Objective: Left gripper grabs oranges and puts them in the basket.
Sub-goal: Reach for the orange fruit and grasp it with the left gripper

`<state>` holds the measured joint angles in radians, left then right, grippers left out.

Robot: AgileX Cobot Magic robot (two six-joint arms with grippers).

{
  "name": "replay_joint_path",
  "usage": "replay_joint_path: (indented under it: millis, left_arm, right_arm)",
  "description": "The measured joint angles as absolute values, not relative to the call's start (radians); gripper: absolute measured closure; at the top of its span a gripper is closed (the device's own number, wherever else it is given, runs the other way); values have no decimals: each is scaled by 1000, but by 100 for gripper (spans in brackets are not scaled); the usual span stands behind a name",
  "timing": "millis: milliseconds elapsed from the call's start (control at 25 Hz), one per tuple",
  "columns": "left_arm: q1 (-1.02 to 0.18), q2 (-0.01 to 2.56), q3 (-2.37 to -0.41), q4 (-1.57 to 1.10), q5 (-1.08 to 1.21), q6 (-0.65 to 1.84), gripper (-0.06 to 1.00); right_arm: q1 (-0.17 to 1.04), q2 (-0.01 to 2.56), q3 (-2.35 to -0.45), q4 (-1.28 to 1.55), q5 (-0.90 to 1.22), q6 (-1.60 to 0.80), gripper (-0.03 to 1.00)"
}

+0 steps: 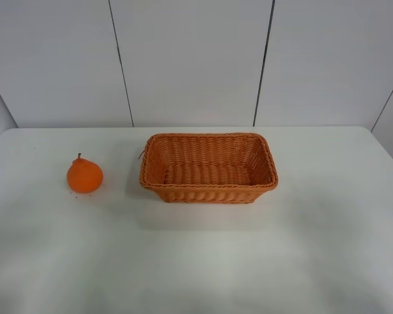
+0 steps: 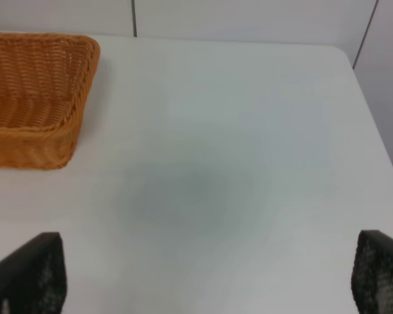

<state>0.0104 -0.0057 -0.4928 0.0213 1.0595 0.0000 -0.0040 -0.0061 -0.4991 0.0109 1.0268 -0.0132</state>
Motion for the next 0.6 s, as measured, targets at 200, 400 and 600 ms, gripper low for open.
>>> replay_joint_path:
  millis: [200, 400, 600]
  left_arm:
    - [10, -6, -493, 20, 1060, 0, 10]
    - [10, -6, -493, 27, 1058, 0, 10]
    - [10, 78, -553, 33, 1054, 0, 10]
  right_arm:
    - [-4, -6, -499, 11, 1027, -13, 27]
    - [-4, -6, -499, 11, 1027, -13, 27]
    - [-4, -6, -499, 11, 1027, -13, 27]
